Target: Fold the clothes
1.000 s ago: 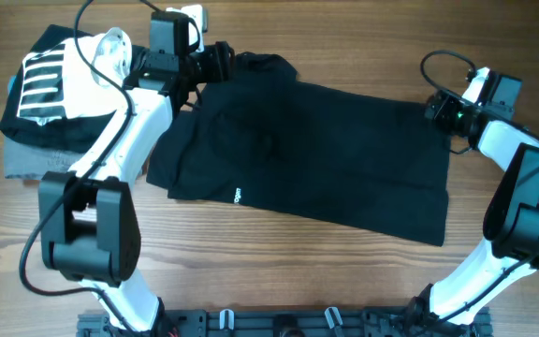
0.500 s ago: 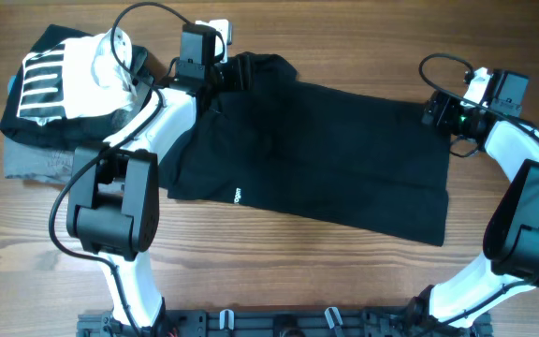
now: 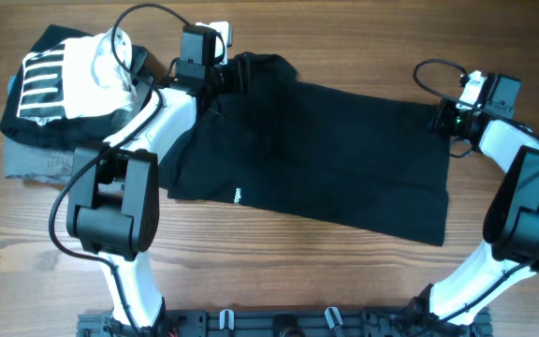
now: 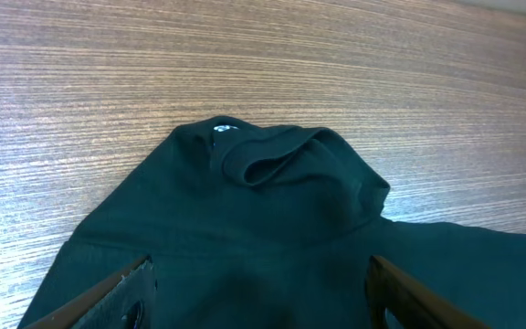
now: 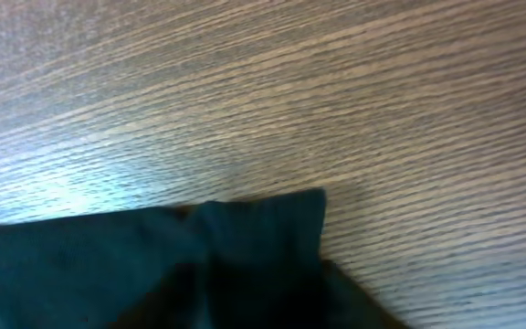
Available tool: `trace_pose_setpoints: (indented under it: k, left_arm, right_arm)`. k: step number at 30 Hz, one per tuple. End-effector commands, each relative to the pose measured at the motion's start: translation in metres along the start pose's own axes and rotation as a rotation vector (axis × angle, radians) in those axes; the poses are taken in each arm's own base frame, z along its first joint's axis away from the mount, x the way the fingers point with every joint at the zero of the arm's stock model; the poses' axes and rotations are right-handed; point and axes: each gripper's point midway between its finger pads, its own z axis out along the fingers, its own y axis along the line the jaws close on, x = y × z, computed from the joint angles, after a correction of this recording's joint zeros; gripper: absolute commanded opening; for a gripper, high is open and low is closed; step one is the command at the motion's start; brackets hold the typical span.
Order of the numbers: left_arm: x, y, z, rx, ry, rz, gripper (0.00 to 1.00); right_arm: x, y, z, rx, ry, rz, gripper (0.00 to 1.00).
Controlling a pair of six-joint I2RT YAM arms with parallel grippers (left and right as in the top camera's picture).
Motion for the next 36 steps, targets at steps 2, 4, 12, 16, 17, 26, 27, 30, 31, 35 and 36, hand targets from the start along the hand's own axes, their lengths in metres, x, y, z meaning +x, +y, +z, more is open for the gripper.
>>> trace_pose_setpoints:
  k: [2, 4, 12, 16, 17, 26, 27, 30, 31, 35, 36]
  left_arm:
    - [-0.002, -0.001, 0.002, 0.008, -0.009, 0.023, 0.72]
    - [-0.006, -0.002, 0.003, 0.014, -0.029, 0.027, 0.73]
    - [0.011, -0.007, 0.054, 0.077, -0.073, 0.061, 0.75]
    - [0.021, 0.001, 0.073, 0.068, -0.082, 0.063, 0.74]
    - [0.022, 0.002, 0.074, 0.060, -0.084, 0.063, 0.69]
    - [0.004, 0.008, 0.071, 0.037, -0.154, 0.056, 0.54]
    - [0.003, 0.008, 0.071, 0.037, -0.158, 0.056, 0.67]
    - [0.001, 0.013, 0.071, 0.008, -0.168, 0.054, 0.70]
    - [0.000, 0.017, 0.071, -0.016, -0.175, 0.052, 0.69]
    - [-0.010, 0.018, 0.071, -0.027, -0.226, 0.069, 0.64]
    - [-0.013, 0.018, 0.072, -0.021, -0.245, 0.071, 0.61]
  right_arm:
    - [0.009, 0.005, 0.002, -0.017, 0.025, 0.060, 0.07]
    - [-0.003, 0.015, -0.015, -0.058, -0.002, 0.071, 0.04]
    - [-0.027, 0.059, -0.112, -0.207, -0.071, 0.042, 0.11]
    - [-0.030, 0.062, -0.126, -0.208, -0.093, 0.035, 0.12]
    - [-0.029, 0.062, -0.126, -0.208, -0.089, 0.037, 0.12]
    - [-0.027, 0.062, -0.126, -0.207, -0.081, 0.040, 0.13]
    - [-0.027, 0.061, -0.125, -0.206, -0.079, 0.040, 0.13]
    - [-0.026, 0.061, -0.125, -0.202, -0.075, 0.041, 0.14]
    - [-0.026, 0.061, -0.125, -0.203, -0.075, 0.042, 0.14]
    - [-0.026, 0.061, -0.125, -0.203, -0.074, 0.042, 0.14]
    - [-0.026, 0.061, -0.125, -0.203, -0.075, 0.042, 0.14]
